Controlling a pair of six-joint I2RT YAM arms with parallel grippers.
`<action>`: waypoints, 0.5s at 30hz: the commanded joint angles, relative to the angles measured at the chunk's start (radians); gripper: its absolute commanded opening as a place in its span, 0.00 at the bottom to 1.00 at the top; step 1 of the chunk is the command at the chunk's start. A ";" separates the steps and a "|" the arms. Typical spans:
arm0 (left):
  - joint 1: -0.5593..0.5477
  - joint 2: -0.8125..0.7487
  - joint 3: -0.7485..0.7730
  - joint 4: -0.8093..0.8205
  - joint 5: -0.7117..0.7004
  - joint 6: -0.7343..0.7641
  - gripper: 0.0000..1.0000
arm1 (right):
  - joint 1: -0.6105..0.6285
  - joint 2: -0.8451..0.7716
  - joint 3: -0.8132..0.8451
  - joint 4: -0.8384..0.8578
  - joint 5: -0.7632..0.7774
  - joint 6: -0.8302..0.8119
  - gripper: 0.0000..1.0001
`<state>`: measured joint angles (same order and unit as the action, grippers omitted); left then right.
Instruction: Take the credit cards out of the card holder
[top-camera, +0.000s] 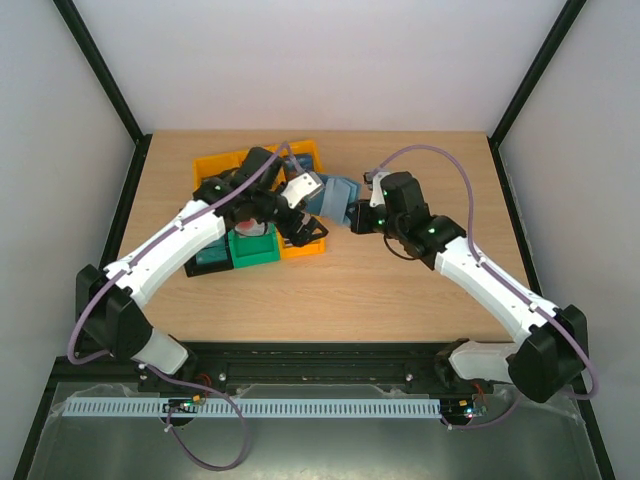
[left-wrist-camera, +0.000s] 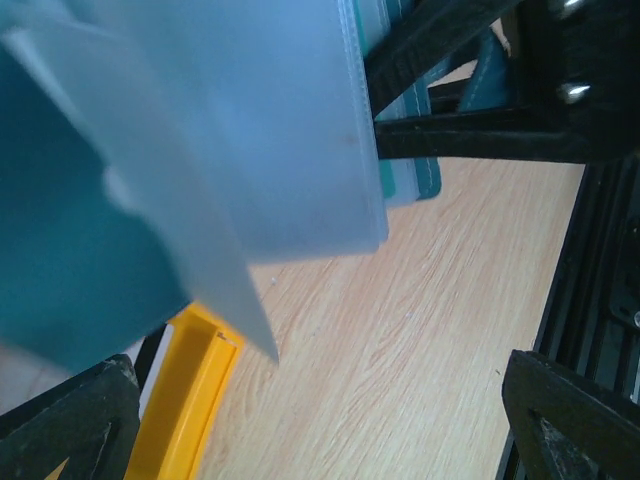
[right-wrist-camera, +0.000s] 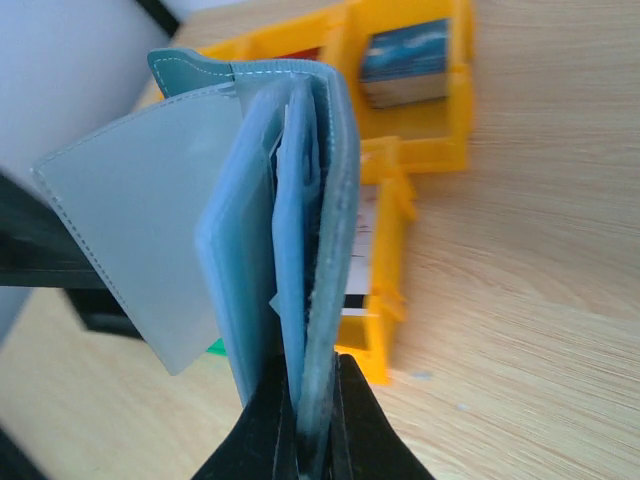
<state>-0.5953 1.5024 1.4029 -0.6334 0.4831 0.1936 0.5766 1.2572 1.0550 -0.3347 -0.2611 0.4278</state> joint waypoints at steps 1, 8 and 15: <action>-0.034 0.029 0.020 0.006 -0.062 -0.007 0.99 | 0.006 -0.051 -0.038 0.189 -0.224 0.036 0.02; -0.061 0.045 0.032 0.036 -0.201 -0.026 0.99 | 0.006 -0.063 -0.080 0.295 -0.332 0.090 0.02; -0.061 0.048 0.048 0.041 -0.252 -0.032 0.99 | 0.006 -0.090 -0.096 0.299 -0.365 0.064 0.02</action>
<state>-0.6544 1.5414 1.4113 -0.6102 0.2718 0.1726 0.5762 1.2110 0.9661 -0.1043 -0.5606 0.5018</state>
